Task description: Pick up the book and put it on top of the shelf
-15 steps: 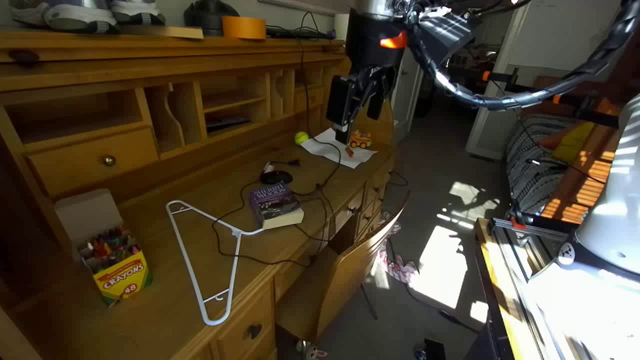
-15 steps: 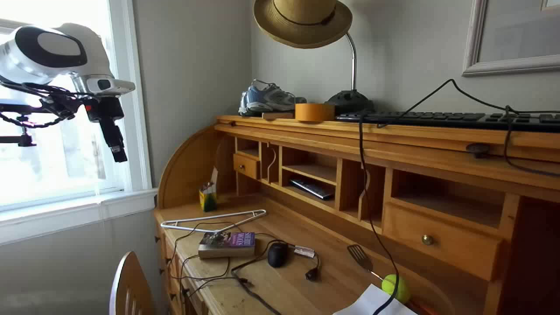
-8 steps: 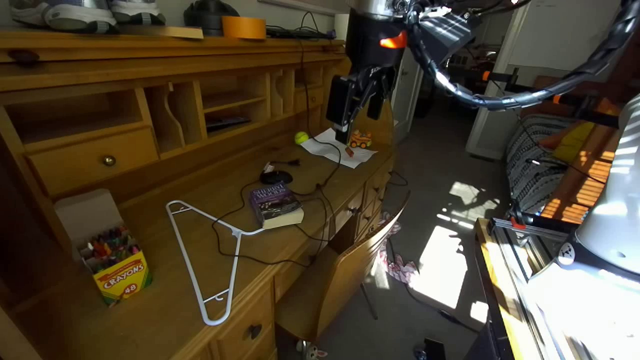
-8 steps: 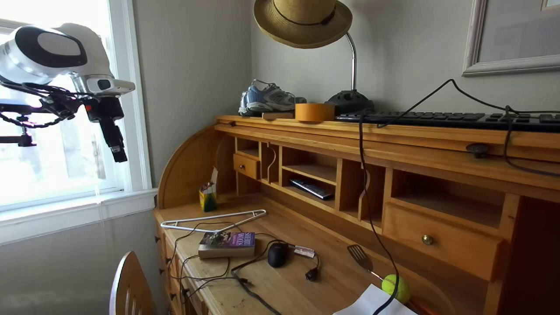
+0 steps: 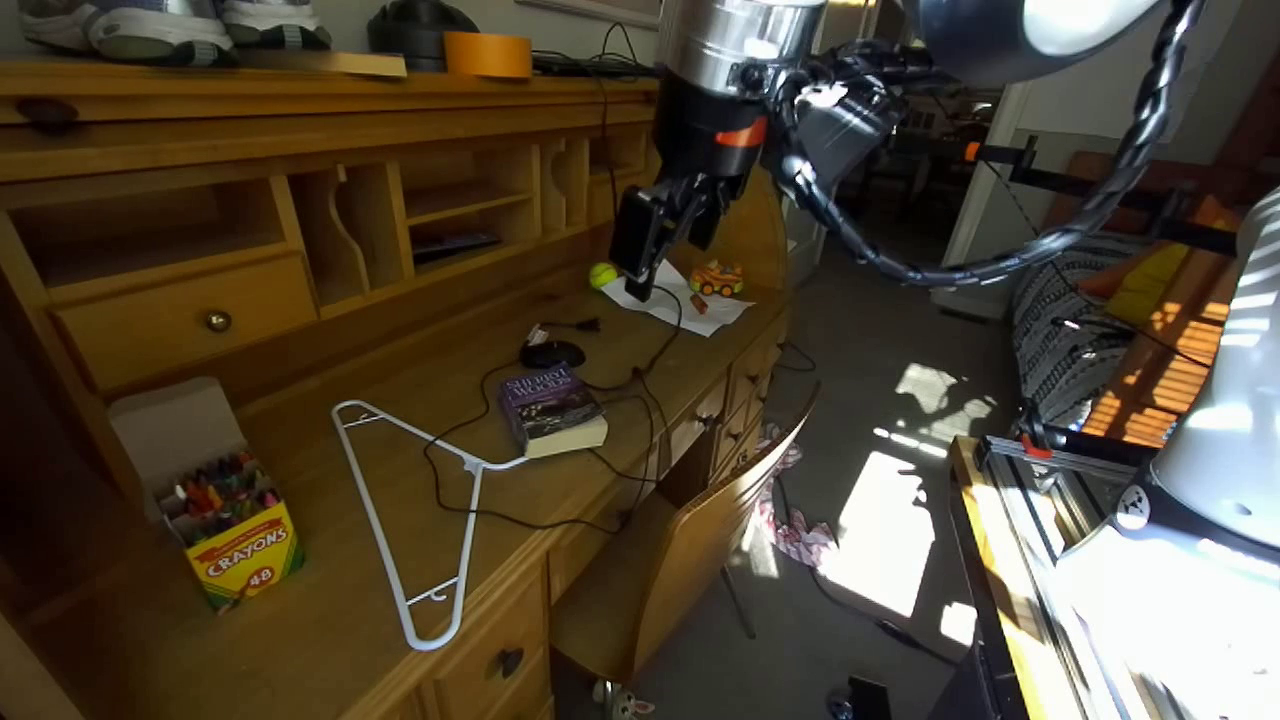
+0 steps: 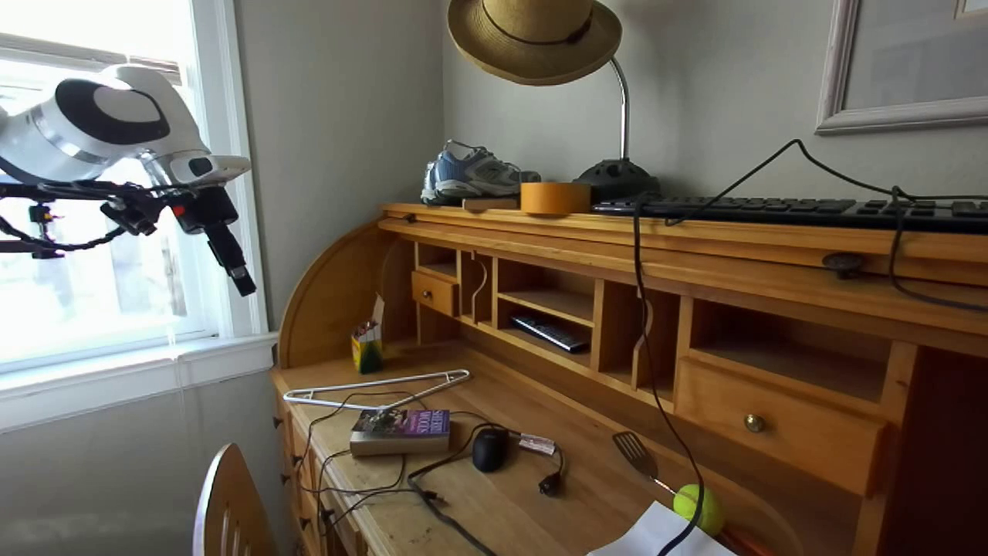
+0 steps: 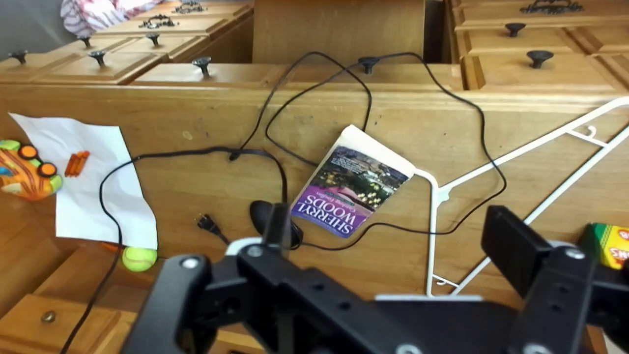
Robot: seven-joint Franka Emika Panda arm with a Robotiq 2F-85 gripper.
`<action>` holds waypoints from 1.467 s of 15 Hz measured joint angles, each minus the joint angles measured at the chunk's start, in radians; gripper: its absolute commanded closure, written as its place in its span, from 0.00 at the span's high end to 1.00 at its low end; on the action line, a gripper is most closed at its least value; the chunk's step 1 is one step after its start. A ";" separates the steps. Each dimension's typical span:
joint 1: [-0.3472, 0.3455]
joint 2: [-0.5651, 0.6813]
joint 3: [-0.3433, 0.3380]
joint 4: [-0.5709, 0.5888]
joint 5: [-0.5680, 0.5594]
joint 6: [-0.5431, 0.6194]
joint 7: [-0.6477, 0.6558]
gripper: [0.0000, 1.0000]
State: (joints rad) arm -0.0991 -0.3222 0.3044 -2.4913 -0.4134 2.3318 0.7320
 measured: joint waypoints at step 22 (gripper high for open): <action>0.113 0.341 -0.117 0.023 -0.743 -0.017 0.452 1.00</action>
State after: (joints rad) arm 0.0139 0.0189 0.1871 -2.4679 -1.1563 2.3148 1.1837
